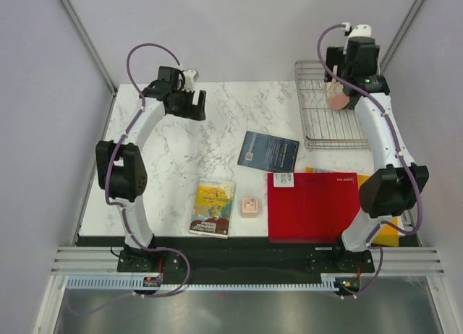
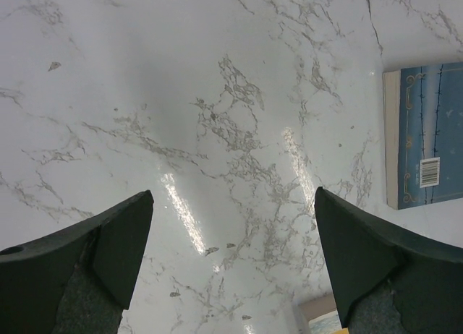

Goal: Load the plates into the dish rack

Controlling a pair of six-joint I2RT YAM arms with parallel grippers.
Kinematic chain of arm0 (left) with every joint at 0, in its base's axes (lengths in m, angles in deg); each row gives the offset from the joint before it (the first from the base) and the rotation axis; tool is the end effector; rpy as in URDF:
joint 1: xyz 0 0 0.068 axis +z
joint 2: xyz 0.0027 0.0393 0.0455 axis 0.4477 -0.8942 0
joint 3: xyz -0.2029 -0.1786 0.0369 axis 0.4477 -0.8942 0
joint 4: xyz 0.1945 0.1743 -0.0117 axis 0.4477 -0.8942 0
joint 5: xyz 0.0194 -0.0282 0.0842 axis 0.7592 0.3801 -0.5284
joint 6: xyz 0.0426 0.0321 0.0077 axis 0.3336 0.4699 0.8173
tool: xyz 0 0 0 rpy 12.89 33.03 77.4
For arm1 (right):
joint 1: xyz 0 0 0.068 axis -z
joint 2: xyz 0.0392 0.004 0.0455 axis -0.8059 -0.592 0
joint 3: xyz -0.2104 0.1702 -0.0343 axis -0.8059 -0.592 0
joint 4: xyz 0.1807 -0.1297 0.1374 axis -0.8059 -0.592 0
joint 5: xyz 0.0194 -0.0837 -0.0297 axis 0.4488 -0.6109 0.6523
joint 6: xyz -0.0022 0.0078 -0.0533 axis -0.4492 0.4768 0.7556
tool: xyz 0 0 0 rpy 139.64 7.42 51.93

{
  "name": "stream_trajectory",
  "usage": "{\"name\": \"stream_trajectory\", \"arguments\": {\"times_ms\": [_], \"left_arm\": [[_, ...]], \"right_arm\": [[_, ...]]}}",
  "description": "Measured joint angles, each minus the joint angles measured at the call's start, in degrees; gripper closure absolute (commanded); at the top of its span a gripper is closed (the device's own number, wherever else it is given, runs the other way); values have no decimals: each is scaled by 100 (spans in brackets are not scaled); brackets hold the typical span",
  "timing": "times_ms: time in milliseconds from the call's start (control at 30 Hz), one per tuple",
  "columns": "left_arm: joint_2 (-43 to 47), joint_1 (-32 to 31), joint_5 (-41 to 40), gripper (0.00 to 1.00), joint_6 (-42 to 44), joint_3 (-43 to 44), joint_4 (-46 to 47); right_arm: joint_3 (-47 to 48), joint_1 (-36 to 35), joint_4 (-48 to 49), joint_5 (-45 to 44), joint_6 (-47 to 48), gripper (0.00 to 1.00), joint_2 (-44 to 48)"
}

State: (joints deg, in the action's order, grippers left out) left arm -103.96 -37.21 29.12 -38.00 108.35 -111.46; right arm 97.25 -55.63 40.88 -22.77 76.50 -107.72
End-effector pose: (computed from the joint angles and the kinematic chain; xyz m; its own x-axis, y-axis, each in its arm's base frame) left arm 0.4332 -0.0896 0.2840 -0.7137 0.2106 -0.6681 0.3854 0.9145 -0.1234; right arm 0.4020 0.0025 0.4350 -0.3374 -0.0638 -0.9392 0.2451 0.9573 -0.1531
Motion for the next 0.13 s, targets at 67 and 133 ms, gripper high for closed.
{"name": "stream_trajectory", "arguments": {"times_ms": [67, 133], "left_arm": [[46, -22, -44, 0, 28, 0, 0], [138, -44, -98, 0, 63, 0, 2]], "right_arm": [[-461, -258, -197, -59, -48, 2, 103], [-732, -487, -341, -79, -61, 2, 151]]}}
